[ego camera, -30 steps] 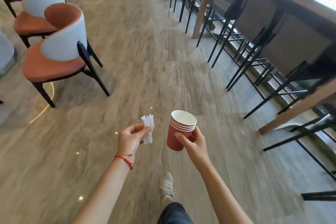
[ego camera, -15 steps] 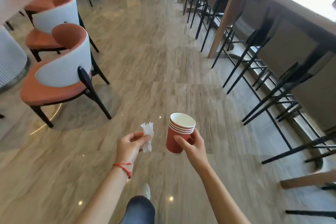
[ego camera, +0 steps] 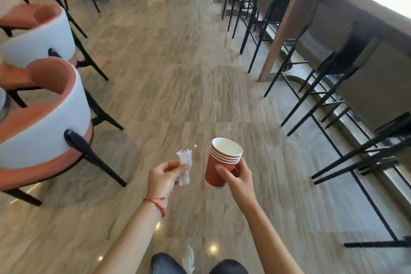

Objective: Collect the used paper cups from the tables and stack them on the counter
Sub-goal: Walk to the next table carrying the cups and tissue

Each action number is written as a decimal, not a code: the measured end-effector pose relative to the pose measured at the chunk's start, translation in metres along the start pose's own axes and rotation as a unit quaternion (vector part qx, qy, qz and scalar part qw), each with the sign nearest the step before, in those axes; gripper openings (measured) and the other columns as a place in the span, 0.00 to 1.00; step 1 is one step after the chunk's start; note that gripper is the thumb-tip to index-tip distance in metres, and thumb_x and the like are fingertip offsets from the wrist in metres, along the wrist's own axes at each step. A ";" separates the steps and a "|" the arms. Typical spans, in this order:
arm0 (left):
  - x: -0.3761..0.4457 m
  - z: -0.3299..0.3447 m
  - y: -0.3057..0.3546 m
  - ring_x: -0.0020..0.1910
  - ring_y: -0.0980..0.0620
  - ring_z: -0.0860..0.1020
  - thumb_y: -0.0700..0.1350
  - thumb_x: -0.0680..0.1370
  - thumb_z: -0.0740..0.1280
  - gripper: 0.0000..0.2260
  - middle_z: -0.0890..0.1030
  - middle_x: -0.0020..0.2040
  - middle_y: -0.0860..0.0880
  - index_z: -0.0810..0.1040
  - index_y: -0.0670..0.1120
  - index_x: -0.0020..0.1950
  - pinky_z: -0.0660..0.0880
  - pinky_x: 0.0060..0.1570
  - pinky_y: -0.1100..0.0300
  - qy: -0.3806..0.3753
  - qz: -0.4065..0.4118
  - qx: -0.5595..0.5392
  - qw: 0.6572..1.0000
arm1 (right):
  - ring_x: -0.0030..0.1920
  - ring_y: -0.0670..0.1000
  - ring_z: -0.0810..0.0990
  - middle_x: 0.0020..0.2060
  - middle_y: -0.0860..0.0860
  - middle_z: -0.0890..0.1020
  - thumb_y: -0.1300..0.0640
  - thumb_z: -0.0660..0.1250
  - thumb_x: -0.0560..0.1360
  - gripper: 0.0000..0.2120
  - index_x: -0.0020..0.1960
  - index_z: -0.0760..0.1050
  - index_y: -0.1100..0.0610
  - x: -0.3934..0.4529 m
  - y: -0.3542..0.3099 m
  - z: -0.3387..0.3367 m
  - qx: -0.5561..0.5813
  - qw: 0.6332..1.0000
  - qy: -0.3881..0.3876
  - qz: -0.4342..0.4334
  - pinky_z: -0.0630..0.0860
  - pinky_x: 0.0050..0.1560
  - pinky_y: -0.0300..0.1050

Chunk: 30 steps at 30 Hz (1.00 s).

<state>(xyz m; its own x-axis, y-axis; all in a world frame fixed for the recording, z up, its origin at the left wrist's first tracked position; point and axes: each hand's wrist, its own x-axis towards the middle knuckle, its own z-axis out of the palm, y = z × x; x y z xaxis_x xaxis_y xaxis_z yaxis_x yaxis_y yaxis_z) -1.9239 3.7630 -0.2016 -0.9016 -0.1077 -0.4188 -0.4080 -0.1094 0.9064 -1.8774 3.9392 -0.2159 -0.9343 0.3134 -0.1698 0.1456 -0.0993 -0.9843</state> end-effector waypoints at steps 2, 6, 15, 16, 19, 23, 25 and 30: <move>0.032 0.020 0.015 0.29 0.57 0.79 0.36 0.67 0.75 0.06 0.81 0.33 0.49 0.79 0.44 0.39 0.73 0.27 0.68 -0.005 -0.005 0.009 1.000 | 0.47 0.42 0.82 0.47 0.46 0.83 0.62 0.73 0.70 0.17 0.56 0.75 0.52 0.032 -0.008 -0.001 0.004 1.000 0.006 0.007 0.76 0.42 0.33; 0.093 0.061 0.032 0.29 0.56 0.79 0.36 0.66 0.75 0.07 0.81 0.32 0.50 0.80 0.42 0.41 0.75 0.30 0.64 -0.028 -0.029 0.018 0.999 | 0.48 0.43 0.82 0.48 0.48 0.83 0.62 0.73 0.70 0.17 0.57 0.75 0.53 0.101 -0.015 -0.014 0.008 0.999 0.030 0.010 0.77 0.44 0.35; 0.239 0.175 0.080 0.25 0.59 0.78 0.34 0.67 0.74 0.07 0.80 0.31 0.49 0.79 0.42 0.40 0.73 0.26 0.67 -0.011 -0.027 0.004 1.000 | 0.46 0.42 0.82 0.47 0.50 0.82 0.64 0.72 0.70 0.15 0.55 0.75 0.55 0.295 -0.045 -0.048 0.017 1.000 0.016 -0.005 0.76 0.43 0.35; 0.252 0.187 0.088 0.26 0.59 0.78 0.35 0.67 0.74 0.07 0.80 0.30 0.50 0.79 0.42 0.39 0.74 0.27 0.67 -0.014 -0.025 0.006 1.000 | 0.45 0.41 0.82 0.46 0.49 0.83 0.65 0.72 0.70 0.14 0.54 0.75 0.54 0.315 -0.051 -0.052 0.017 1.000 0.014 -0.006 0.76 0.43 0.34; 0.291 0.221 0.110 0.27 0.58 0.79 0.35 0.67 0.74 0.06 0.81 0.29 0.51 0.79 0.42 0.39 0.74 0.28 0.65 -0.018 -0.019 0.006 1.000 | 0.45 0.41 0.82 0.46 0.48 0.83 0.64 0.72 0.70 0.15 0.54 0.75 0.53 0.371 -0.066 -0.063 0.014 1.000 0.010 -0.007 0.76 0.42 0.34; 0.341 0.256 0.133 0.32 0.54 0.80 0.37 0.66 0.75 0.07 0.81 0.33 0.49 0.80 0.42 0.41 0.74 0.32 0.62 -0.008 -0.013 0.011 1.000 | 0.47 0.42 0.82 0.48 0.49 0.83 0.62 0.73 0.70 0.17 0.56 0.75 0.53 0.439 -0.077 -0.072 0.003 1.000 0.005 0.002 0.76 0.42 0.34; 0.370 0.272 0.143 0.30 0.55 0.80 0.37 0.66 0.76 0.07 0.82 0.32 0.50 0.80 0.43 0.40 0.73 0.30 0.64 -0.001 -0.014 0.010 1.000 | 0.47 0.42 0.82 0.48 0.48 0.83 0.62 0.73 0.70 0.16 0.55 0.75 0.51 0.475 -0.079 -0.073 -0.003 1.000 0.002 0.005 0.76 0.42 0.34; 0.462 0.314 0.171 0.25 0.59 0.78 0.37 0.65 0.76 0.08 0.81 0.27 0.52 0.80 0.42 0.40 0.71 0.25 0.68 0.006 -0.015 0.013 1.000 | 0.47 0.42 0.82 0.48 0.47 0.83 0.61 0.73 0.70 0.16 0.54 0.75 0.49 0.578 -0.088 -0.065 -0.002 1.000 0.002 0.003 0.76 0.42 0.33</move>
<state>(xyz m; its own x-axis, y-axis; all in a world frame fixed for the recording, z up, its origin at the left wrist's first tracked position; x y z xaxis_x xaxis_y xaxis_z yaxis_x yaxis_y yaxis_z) -2.4549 4.0048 -0.2226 -0.8876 -0.1169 -0.4456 -0.4377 -0.0879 0.8948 -2.4087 4.1907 -0.2307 -0.9325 0.3159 -0.1749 0.1518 -0.0967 -0.9837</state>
